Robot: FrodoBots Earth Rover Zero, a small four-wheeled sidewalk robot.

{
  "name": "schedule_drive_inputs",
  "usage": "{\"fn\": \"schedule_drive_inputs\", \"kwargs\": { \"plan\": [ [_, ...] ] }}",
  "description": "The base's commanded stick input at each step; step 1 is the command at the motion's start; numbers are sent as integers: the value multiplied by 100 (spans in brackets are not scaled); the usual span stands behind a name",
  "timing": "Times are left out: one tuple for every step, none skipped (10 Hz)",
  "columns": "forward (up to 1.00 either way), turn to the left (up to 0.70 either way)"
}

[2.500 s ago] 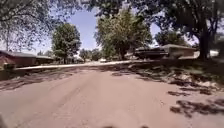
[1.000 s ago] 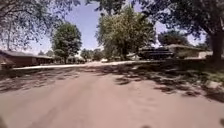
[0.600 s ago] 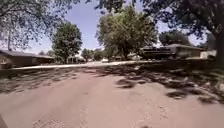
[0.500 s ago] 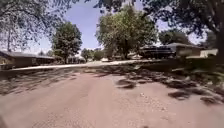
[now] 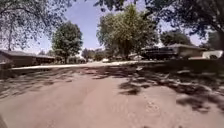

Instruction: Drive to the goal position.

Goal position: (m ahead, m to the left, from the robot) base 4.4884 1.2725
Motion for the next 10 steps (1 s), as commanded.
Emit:
{"fn": "schedule_drive_inputs", "kwargs": {
  "plan": [
    [70, 0],
    [70, 0],
    [70, 0],
    [70, 0],
    [70, 0],
    [70, 0],
    [70, 0],
    [70, 0],
    [70, 0],
    [70, 0]
  ]
}}
